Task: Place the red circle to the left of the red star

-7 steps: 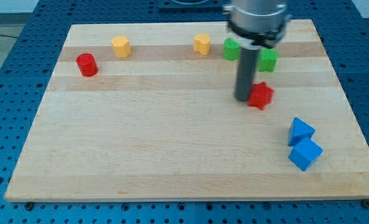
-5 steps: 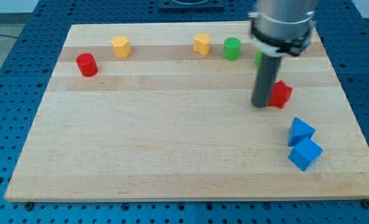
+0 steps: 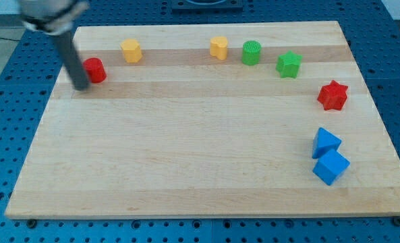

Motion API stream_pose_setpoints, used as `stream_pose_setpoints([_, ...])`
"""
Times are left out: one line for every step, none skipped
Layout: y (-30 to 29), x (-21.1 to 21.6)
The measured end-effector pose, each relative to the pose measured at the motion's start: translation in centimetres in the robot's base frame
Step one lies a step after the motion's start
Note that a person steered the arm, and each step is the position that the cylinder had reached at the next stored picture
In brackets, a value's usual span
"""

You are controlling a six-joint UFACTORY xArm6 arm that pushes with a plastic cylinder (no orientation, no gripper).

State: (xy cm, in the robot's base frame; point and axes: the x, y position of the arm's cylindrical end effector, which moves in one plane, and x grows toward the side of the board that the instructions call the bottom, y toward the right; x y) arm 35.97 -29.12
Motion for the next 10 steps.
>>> stream_pose_setpoints([-0.7,-2.5])
stream_pose_setpoints([9.8,-2.3])
stream_pose_setpoints([21.2,-2.0])
stream_pose_setpoints([24.3,0.9])
stream_pose_setpoints([28.5,2.1])
stream_pose_setpoints([33.8,2.0])
stream_pose_setpoints([31.0,0.9])
stream_pose_setpoints([33.3,0.3])
stream_pose_setpoints([38.7,1.3])
stream_pose_setpoints([40.0,1.1])
